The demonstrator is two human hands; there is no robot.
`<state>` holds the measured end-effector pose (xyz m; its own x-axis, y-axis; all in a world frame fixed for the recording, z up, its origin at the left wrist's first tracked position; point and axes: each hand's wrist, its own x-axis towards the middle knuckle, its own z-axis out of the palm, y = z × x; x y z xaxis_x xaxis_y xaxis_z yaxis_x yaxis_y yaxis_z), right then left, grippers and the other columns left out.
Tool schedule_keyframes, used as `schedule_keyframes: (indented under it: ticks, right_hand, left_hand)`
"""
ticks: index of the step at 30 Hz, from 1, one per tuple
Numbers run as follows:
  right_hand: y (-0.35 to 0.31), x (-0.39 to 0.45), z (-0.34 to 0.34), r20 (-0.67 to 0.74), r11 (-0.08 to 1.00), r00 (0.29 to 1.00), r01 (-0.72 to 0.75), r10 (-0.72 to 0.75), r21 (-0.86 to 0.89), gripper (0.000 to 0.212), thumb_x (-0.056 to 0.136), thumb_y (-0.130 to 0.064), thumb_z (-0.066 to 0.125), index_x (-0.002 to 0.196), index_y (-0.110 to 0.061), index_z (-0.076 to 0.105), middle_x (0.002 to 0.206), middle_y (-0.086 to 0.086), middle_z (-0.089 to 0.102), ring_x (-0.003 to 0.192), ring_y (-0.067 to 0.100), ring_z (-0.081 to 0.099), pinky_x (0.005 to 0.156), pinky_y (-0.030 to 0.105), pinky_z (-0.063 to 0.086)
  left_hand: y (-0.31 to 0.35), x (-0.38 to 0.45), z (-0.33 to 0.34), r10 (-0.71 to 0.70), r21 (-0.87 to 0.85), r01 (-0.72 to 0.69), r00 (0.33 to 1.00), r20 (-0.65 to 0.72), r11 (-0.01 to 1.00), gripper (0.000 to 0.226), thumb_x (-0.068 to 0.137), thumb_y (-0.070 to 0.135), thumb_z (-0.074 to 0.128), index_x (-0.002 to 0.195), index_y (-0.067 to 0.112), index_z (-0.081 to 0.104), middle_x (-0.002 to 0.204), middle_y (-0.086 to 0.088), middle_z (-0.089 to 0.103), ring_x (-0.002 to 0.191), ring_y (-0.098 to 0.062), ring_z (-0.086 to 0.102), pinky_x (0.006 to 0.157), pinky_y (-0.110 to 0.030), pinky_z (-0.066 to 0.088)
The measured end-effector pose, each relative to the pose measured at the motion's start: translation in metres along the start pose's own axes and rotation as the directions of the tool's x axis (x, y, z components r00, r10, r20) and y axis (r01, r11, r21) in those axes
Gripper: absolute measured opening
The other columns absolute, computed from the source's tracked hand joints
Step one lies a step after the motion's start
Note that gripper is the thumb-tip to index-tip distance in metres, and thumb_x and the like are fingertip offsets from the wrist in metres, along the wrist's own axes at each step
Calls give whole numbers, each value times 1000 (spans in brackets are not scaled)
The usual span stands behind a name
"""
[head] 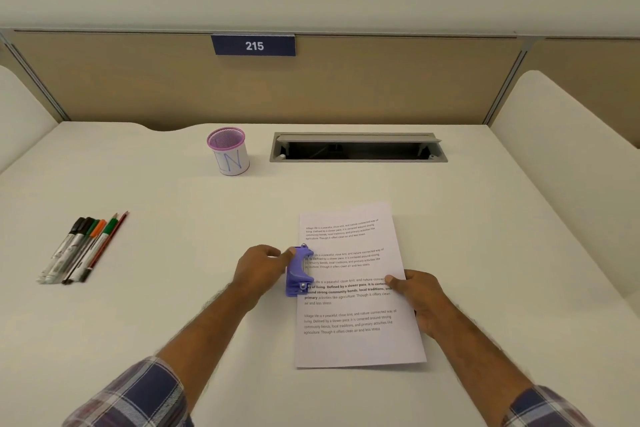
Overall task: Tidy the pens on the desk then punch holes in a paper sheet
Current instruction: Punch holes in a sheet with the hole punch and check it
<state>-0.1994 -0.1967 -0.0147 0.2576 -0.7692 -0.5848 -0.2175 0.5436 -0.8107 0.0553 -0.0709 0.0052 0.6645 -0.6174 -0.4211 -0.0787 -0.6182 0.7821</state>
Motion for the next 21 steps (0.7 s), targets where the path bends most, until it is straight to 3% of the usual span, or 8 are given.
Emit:
schedule_keyframes:
  ticks: [3,8,14,18,21]
  right_hand:
    - [0,-1,0,2,1000,1000,3,-3,0,2,84,-2,69,85,-3,70,88,17,73,74,32,69,70,45,59]
    - [0,-1,0,3,1000,1000,-2,2,-4,6,85,-2,69,91,-1,71,90,17,74,78,34,70,74,47,59]
    - [-2,-2,0,13,1000,1000,-11,12,-14,12,85,-2,68,96,2,70,97,21,73,91,39,70,82,54,57]
    - [-1,0,-1,21,1000,1000,-11,12,-28,8,85,-4,69,92,-1,71,96,18,75,83,34,72,76,47,59]
    - [1,2,-4,19,999,1000,-8,8,-43,8,85,-6,70,91,-2,72,95,16,76,87,35,72,79,51,59]
  left_hand:
    - [7,8,-1,48,150,-28,990,-133,988,58,88,61,57,120,13,64,120,-3,68,110,-23,61,92,-36,50]
    - [28,30,12,156,259,-90,956,-247,962,69,91,68,41,130,14,58,129,-8,65,123,-30,54,103,-45,44]
    - [28,41,45,153,376,-64,965,-212,925,56,98,51,34,140,16,48,145,-9,46,136,-30,35,109,-45,30]
    - [20,42,55,214,404,-94,940,-265,910,49,100,43,34,136,13,49,143,-8,44,135,-28,33,111,-45,27]
    - [17,42,58,259,444,-111,922,-289,889,46,101,40,35,136,12,48,141,-8,45,134,-27,34,110,-43,26]
